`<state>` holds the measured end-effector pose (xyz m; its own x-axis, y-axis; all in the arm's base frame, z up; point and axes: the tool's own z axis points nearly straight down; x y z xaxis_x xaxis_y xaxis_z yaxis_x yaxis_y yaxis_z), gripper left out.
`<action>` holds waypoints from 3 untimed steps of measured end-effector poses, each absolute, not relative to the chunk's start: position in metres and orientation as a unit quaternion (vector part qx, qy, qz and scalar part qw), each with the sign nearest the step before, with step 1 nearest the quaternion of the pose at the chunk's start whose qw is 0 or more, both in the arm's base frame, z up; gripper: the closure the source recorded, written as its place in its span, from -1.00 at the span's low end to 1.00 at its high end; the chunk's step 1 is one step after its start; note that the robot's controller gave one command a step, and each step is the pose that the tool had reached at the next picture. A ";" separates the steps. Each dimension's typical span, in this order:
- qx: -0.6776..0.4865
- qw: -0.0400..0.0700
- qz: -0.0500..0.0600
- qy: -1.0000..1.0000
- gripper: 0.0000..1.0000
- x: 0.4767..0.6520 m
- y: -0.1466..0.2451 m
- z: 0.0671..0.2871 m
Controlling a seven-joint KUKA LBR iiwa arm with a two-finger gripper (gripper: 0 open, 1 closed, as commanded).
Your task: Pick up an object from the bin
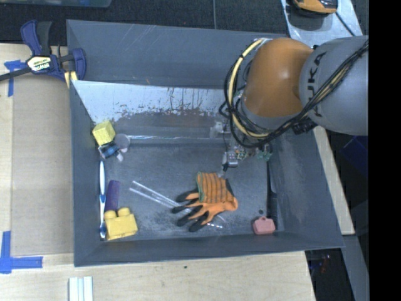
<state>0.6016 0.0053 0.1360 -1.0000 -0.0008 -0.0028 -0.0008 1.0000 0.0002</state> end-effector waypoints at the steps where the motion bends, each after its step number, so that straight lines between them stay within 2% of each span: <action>1: 0.003 0.001 0.000 1.000 -1.00 0.562 -0.002 0.070; 2: 0.082 0.008 0.001 0.997 -1.00 0.553 0.002 0.121; 3: 0.012 0.004 0.000 1.000 -1.00 0.562 -0.002 0.076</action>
Offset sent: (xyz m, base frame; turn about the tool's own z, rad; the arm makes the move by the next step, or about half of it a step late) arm -0.0502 -0.0024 -0.0085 0.1850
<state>0.5616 -0.0017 0.0764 -0.9997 0.0240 -0.0076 0.0240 0.9997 0.0007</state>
